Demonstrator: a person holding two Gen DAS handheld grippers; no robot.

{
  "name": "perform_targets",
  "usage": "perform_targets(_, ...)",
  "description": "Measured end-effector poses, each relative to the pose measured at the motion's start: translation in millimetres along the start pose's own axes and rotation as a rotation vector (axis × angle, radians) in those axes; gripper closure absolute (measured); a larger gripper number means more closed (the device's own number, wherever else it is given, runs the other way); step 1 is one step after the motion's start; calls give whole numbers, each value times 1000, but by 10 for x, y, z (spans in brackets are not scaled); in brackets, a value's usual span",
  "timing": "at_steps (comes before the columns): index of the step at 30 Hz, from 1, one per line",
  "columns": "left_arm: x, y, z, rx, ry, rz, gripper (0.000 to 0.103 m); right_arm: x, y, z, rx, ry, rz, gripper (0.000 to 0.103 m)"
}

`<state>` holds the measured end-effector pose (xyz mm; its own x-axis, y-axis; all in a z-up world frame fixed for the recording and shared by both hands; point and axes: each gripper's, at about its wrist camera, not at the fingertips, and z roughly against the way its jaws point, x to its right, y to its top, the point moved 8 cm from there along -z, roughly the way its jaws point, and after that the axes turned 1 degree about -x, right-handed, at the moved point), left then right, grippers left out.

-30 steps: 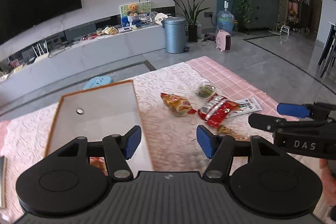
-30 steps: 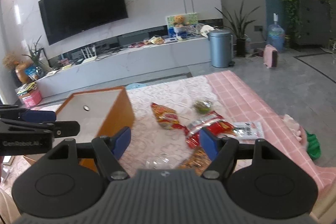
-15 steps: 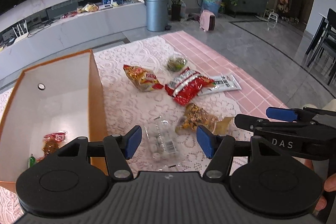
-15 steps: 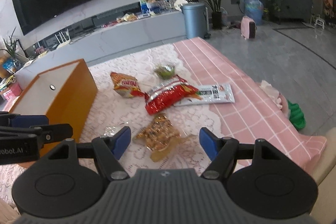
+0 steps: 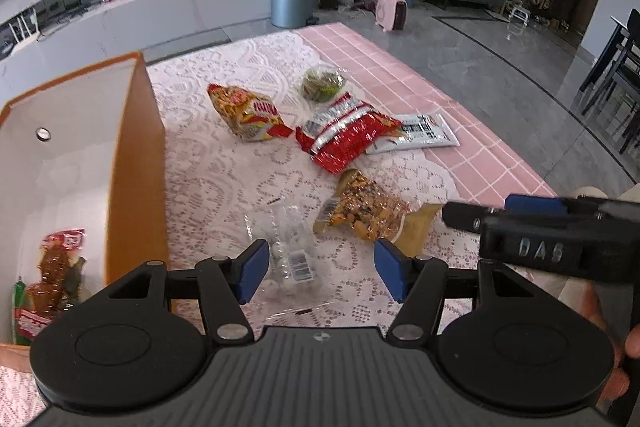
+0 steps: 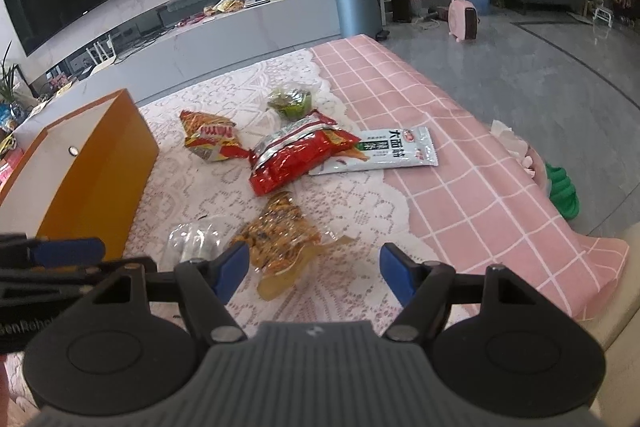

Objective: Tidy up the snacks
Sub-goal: 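Lower the left tool onto the clear egg packet while the right tool lowers onto the nut packet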

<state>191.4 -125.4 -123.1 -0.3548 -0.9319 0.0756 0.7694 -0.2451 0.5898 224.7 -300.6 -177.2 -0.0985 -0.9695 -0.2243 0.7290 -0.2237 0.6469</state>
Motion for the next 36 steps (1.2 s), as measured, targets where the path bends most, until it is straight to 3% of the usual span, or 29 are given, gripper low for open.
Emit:
perform_targets(5, 1, -56, -227, -60, 5, 4, 32, 82, 31, -126, -35, 17, -39, 33)
perform_targets(14, -206, -125, -642, -133, 73, 64, 27, -54, 176, -375, -56, 48, 55, 33)
perform_targets(24, -335, -137, -861, -160, 102, 125, 23, -123, 151, -726, -155, 87, 66, 33)
perform_targets(36, -298, -155, -901, -136, 109, 31, 25, -351, 64, -1020, -229, 71, 216, 33)
